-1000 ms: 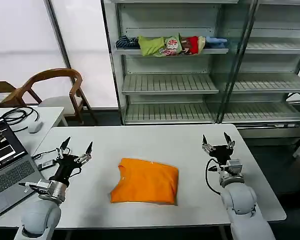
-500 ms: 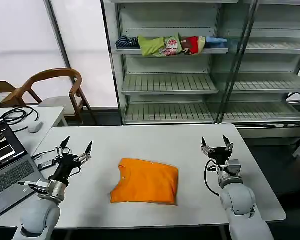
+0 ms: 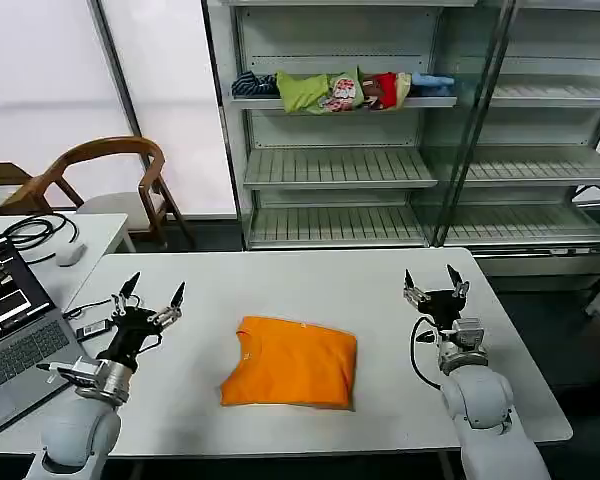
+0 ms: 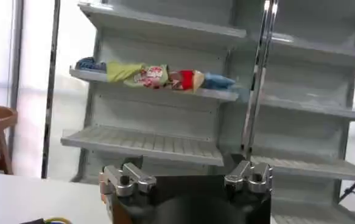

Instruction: Fold and organize the clothes.

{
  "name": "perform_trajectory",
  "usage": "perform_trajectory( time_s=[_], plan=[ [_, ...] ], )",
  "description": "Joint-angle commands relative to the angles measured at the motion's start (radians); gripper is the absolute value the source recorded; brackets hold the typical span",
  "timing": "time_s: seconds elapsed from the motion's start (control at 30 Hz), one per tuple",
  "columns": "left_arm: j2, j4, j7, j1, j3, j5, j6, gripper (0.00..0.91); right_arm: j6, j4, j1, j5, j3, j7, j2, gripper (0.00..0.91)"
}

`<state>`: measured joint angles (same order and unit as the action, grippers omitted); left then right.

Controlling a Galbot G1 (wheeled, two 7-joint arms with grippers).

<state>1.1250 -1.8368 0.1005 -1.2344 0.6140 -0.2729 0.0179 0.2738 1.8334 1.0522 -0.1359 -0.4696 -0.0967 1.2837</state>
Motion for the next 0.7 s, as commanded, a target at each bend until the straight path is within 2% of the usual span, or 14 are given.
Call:
perform_trajectory(
  time_s=[0.03,0.7],
  plan=[
    [0.0,0.003,0.0,-0.002,0.004,0.0,0.003,0.907,-0.049,0.001,-0.001,0.011,0.009,-0.005,-0.006,0.907],
    [0.0,-0.02,0.0,-0.025,0.012,0.001,0.002,0.907,-0.033,-0.012,-0.013,0.026,0.02,-0.027,-0.01,0.907]
  ],
)
